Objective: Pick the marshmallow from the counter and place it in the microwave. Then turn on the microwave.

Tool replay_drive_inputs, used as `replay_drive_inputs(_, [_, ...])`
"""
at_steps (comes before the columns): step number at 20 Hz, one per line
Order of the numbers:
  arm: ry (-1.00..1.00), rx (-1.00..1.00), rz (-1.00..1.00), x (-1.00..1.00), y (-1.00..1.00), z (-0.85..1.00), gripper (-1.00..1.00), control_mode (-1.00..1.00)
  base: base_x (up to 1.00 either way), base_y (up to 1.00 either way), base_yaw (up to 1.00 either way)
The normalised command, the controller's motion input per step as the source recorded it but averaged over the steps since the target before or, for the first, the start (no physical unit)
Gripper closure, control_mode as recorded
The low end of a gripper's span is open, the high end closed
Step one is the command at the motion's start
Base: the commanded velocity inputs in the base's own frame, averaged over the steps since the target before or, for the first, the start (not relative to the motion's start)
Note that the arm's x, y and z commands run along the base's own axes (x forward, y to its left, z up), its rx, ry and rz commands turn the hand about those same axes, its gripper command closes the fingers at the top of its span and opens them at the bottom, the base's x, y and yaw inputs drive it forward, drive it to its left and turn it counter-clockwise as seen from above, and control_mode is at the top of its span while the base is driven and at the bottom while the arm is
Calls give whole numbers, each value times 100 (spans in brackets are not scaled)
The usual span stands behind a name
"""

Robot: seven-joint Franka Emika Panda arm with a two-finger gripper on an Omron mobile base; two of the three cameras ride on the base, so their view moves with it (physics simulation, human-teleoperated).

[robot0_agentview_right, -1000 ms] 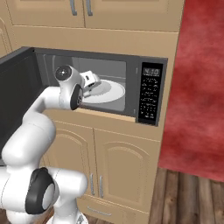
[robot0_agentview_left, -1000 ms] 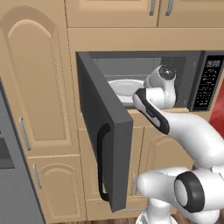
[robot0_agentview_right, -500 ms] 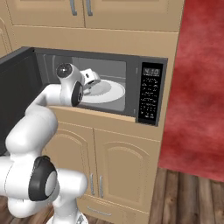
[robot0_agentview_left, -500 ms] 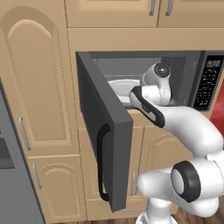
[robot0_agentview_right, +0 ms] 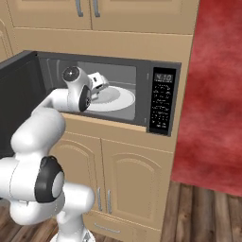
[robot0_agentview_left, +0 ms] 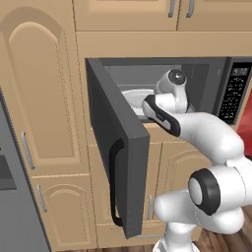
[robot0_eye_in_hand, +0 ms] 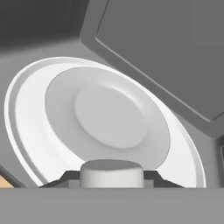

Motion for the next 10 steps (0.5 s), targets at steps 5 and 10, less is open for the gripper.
replay_drive_inputs(5, [0,0,0,23,5,-12,100,-100,0,0,0])
replay_drive_inputs(10, [0,0,0,22,3,-9,100,-100,0,0,0])
